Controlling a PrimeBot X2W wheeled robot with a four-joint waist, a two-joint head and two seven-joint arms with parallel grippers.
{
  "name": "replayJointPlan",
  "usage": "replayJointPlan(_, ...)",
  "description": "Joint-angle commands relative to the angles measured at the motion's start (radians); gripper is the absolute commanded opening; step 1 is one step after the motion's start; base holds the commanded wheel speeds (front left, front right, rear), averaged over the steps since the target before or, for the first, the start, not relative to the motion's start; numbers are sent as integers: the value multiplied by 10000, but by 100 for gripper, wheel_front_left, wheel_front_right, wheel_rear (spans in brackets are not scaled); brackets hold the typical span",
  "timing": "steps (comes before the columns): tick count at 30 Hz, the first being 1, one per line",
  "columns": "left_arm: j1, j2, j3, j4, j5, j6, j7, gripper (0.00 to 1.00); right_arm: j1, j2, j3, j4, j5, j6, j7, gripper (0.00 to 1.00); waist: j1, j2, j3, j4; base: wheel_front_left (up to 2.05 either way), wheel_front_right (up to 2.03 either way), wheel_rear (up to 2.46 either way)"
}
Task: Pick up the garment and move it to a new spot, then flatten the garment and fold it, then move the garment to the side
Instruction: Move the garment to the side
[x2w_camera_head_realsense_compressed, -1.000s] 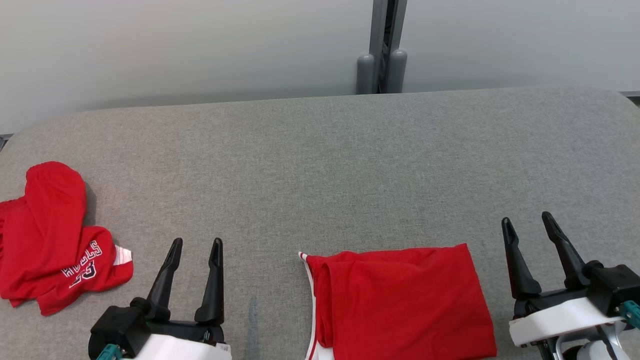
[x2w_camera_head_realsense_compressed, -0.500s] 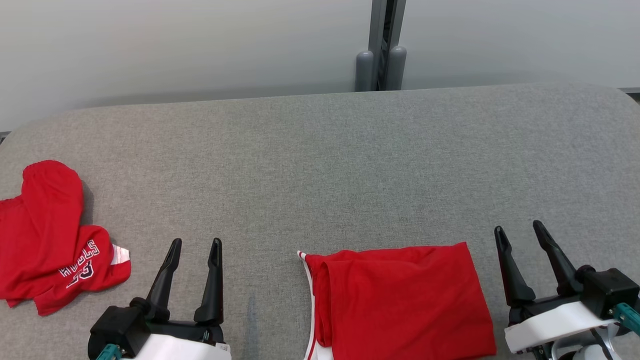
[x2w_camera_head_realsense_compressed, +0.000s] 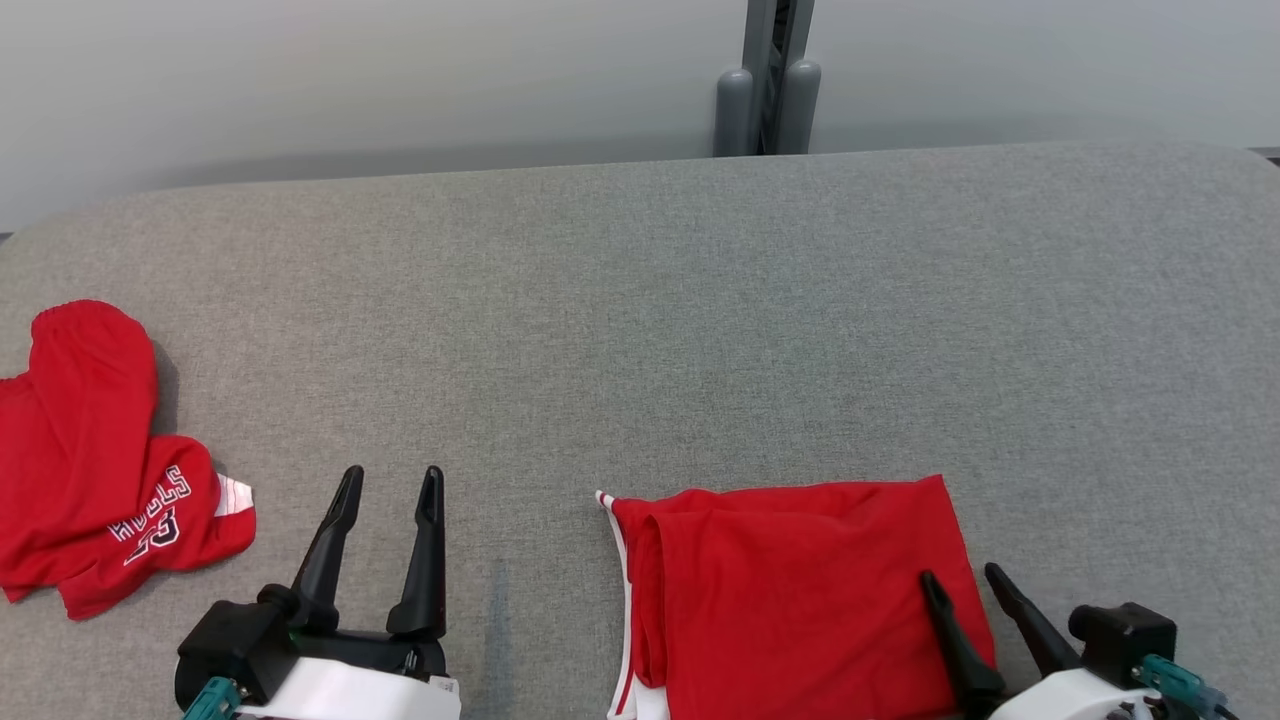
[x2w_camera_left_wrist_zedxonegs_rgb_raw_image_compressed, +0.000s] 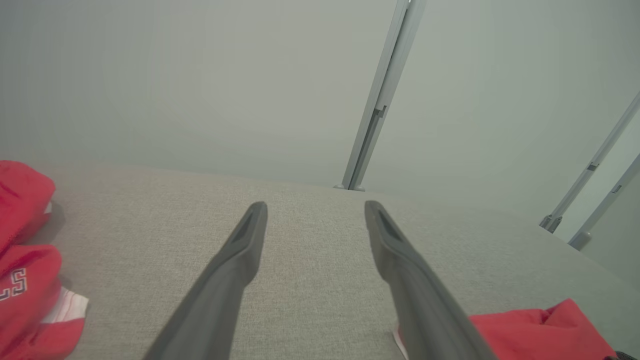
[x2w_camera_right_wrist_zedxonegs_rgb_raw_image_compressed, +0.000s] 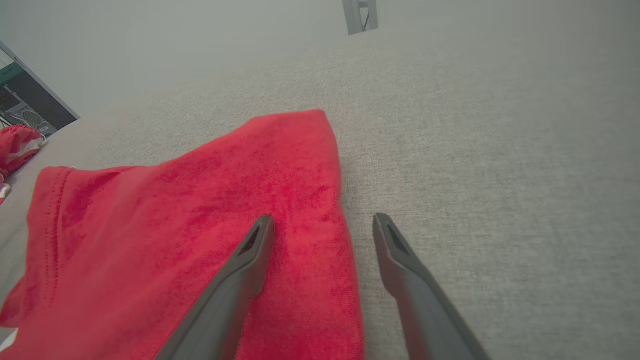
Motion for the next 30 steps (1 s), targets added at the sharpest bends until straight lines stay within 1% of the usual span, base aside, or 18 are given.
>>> replayJointPlan(1,-155,36,44,21,-54,-54,-7,100,-227,-99,179,144,245,1,45,100,0,-1,40,12,0,0,0)
replayJointPlan(14,-442,35,57,67,74,-208,-7,100,-1198,-375,2049,985,1840,1,435,100,0,-1,502,159,0,0,0)
replayJointPlan(16,-454,38,87,104,115,-259,-7,100,-1293,-416,2326,1076,2039,2,467,24,0,-1,538,178,0,0,0)
replayJointPlan(17,-457,36,96,117,127,-276,-7,100,-1336,-445,2406,1122,2111,2,439,0,0,-1,546,184,0,0,0)
replayJointPlan(23,-457,33,152,126,154,-281,-9,100,-1670,-662,2763,1256,2359,1,202,0,0,-1,554,147,0,0,0)
replayJointPlan(27,-520,32,75,-21,373,-369,-7,100,-2508,-1197,3340,1163,2074,-2,302,0,0,-1,794,-287,0,0,0)
replayJointPlan(28,-603,36,11,-88,550,-453,-9,100,-2902,-1486,3512,1087,1956,-2,428,0,0,-1,981,-490,0,0,0)
replayJointPlan(29,-603,36,11,-88,550,-453,-9,100,-2902,-1486,3512,1087,1956,-2,428,0,0,-1,981,-490,0,0,0)
replayJointPlan(30,-650,36,-14,-114,628,-484,-9,100,-3092,-1631,3585,1040,1923,-2,511,0,0,-1,1090,-592,0,0,0)
